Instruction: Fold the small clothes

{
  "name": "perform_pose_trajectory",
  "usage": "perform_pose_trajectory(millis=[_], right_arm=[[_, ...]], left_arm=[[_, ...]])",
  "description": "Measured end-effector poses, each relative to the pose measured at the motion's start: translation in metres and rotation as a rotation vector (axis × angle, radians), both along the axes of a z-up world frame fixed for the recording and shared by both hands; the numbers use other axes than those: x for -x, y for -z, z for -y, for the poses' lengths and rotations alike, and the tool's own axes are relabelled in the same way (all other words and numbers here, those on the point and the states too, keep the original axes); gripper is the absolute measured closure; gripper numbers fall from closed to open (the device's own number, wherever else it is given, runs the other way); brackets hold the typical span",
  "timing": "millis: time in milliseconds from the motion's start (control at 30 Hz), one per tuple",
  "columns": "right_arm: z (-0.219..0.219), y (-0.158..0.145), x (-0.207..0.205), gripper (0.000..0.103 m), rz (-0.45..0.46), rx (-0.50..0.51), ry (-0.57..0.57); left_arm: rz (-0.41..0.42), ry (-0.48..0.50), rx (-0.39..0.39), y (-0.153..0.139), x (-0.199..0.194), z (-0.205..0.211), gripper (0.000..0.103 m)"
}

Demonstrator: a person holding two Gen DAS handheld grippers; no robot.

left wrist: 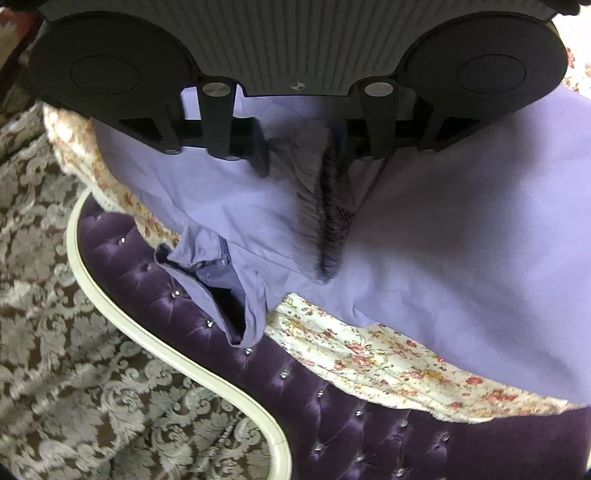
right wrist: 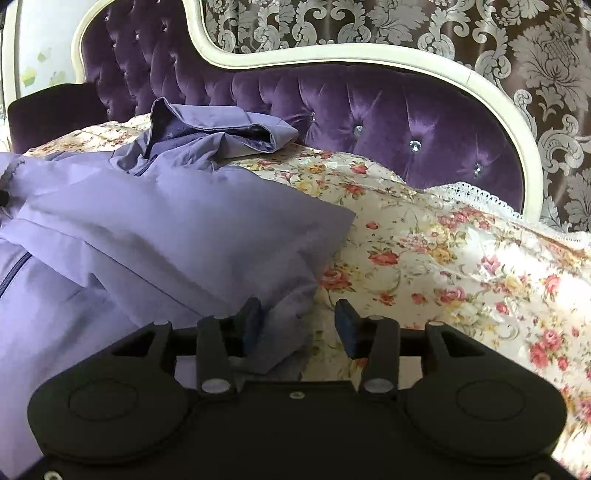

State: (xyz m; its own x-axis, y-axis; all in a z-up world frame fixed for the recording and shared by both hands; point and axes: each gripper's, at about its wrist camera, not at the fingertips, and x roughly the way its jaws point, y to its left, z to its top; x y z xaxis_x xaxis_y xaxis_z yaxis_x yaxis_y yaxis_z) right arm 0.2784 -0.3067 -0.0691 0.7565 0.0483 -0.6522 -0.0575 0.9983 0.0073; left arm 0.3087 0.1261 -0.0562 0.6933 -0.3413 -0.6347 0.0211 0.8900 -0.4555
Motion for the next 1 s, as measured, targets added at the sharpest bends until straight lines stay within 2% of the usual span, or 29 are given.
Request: perform_pose_trajectory(millis=[167,267,333,367,500,633,733,800,867,1000], right_arm=[[0.002,-0.014,0.001,0.046,0.049,-0.035,0.047],[-0.002,-0.007,-0.006,0.038,0.023,-0.001,0.048],[-0.003,0.005,-0.011,0.037,-0.024,0.021,0.054],[-0.002,0.008,-0.012,0.036,-0.030,0.015,0.061],[-0.005,-0.002,-0.012,0.033,-0.029,0.020,0.110],[-0.023,-0.030,-0.001,0.030,0.077,0.024,0.112],[-0.043,-0.049,0.004,0.027,0.146,-0.032,0.069],[-0.062,-0.056,0.003,0.020,0.169,-0.085,0.025],[-0.084,-0.059,0.001,0.019,0.174,-0.127,-0.022],[-0.134,-0.053,-0.008,0.019,0.162,-0.144,-0.117]], left_arm=[[0.036,0.042,-0.073,-0.001,0.011,0.009,0.052],[0.058,0.069,-0.113,-0.001,0.015,0.017,0.038],[0.058,0.072,-0.157,-0.001,0.018,0.022,0.024],[0.050,0.068,-0.177,-0.001,0.021,0.024,0.021],[0.055,0.066,-0.191,0.003,0.035,0.022,0.019],[0.060,0.050,-0.171,0.006,0.051,0.016,0.016],[0.060,0.041,-0.176,0.011,0.060,0.013,0.015],[0.068,0.030,-0.187,0.012,0.066,0.012,0.015],[0.076,0.022,-0.193,0.011,0.071,0.011,0.014],[0.084,0.001,-0.182,0.008,0.081,0.003,0.010]])
